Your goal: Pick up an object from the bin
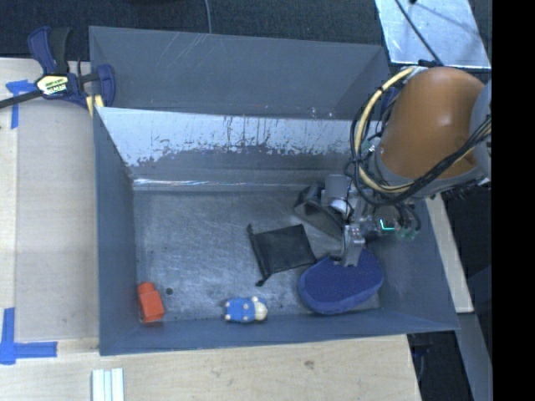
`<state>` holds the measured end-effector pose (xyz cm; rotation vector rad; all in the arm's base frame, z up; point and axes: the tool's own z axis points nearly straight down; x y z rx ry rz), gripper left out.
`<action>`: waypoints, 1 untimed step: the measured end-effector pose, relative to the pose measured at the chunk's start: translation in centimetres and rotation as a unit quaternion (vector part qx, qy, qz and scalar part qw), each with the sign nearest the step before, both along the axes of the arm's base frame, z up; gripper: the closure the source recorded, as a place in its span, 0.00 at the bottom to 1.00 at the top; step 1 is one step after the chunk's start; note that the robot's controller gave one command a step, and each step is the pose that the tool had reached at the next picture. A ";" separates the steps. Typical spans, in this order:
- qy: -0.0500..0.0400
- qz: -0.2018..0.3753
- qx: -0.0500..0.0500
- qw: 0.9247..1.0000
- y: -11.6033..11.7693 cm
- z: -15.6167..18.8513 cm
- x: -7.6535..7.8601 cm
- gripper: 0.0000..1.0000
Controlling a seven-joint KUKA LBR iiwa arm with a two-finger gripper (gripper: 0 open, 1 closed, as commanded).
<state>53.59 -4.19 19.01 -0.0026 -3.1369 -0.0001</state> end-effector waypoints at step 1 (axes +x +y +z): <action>-0.002 0.133 0.001 0.991 4.9 -12.1 -0.3 0.00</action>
Offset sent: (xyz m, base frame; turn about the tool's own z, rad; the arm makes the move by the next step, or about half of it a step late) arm -0.0030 0.0487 -0.1201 -0.2661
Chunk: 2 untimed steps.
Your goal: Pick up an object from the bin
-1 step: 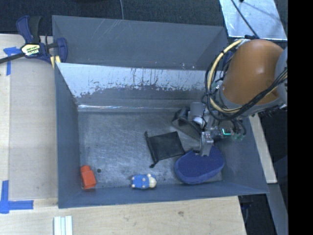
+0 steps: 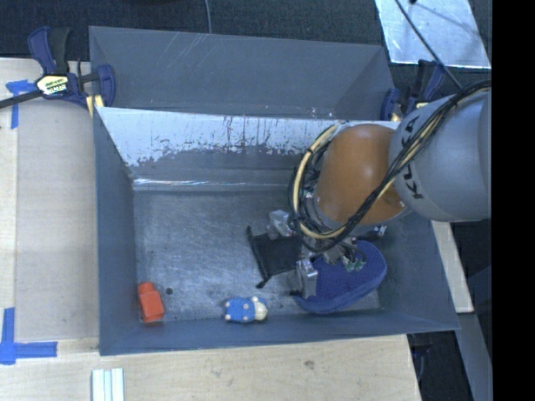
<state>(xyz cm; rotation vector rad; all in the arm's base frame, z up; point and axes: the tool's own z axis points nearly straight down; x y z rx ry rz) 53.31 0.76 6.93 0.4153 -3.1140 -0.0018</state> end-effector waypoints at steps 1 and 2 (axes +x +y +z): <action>0.000 -0.044 -0.001 0.999 -4.7 3.2 -1.9 0.00; -0.001 0.205 0.000 0.979 1.3 3.1 -2.0 0.00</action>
Offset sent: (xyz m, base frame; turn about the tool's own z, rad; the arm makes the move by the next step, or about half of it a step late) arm -0.0190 -0.0442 0.0307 0.0830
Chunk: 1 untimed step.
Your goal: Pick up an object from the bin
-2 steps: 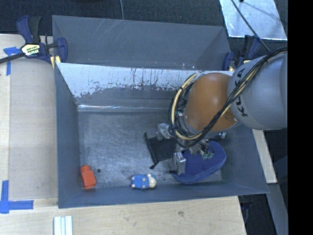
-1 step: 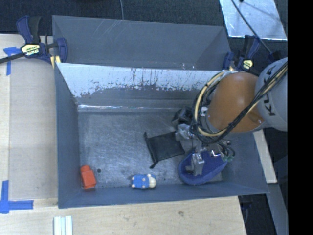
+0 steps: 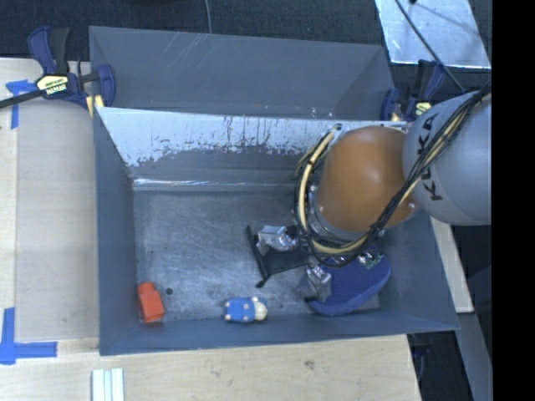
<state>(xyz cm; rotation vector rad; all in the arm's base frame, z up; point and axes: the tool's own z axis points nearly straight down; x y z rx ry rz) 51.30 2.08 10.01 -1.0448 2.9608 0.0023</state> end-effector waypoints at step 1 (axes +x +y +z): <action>0.000 -0.200 0.000 0.980 -3.3 -3.0 -0.8 0.00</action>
Offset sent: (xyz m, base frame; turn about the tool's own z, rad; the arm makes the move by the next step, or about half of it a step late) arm -0.0090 -0.0327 -0.0301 0.4018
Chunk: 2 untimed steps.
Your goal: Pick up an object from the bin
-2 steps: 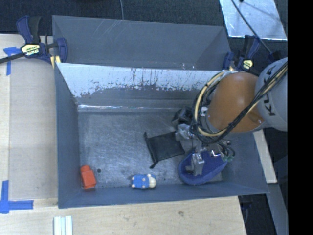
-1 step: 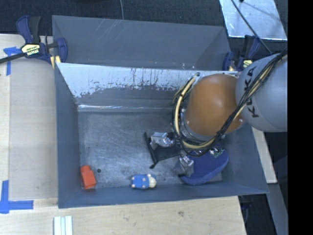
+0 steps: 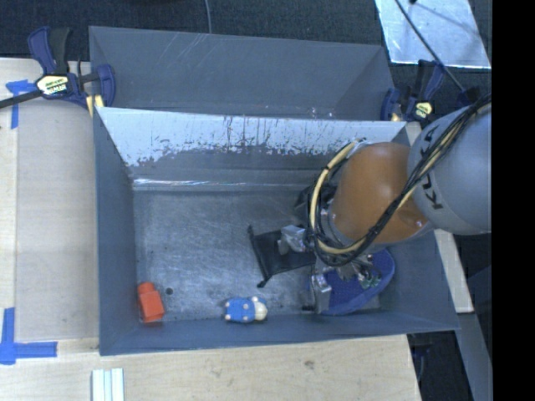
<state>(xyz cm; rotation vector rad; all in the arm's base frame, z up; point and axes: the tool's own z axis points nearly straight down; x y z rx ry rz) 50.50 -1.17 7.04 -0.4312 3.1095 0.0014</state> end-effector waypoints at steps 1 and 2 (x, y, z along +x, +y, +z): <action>-0.001 0.001 0.000 1.000 0.0 0.0 0.1 0.00; -0.002 0.001 0.000 1.000 0.0 0.1 0.1 1.00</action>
Offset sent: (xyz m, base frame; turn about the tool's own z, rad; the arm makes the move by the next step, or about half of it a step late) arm 0.0000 0.0000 0.0000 0.0000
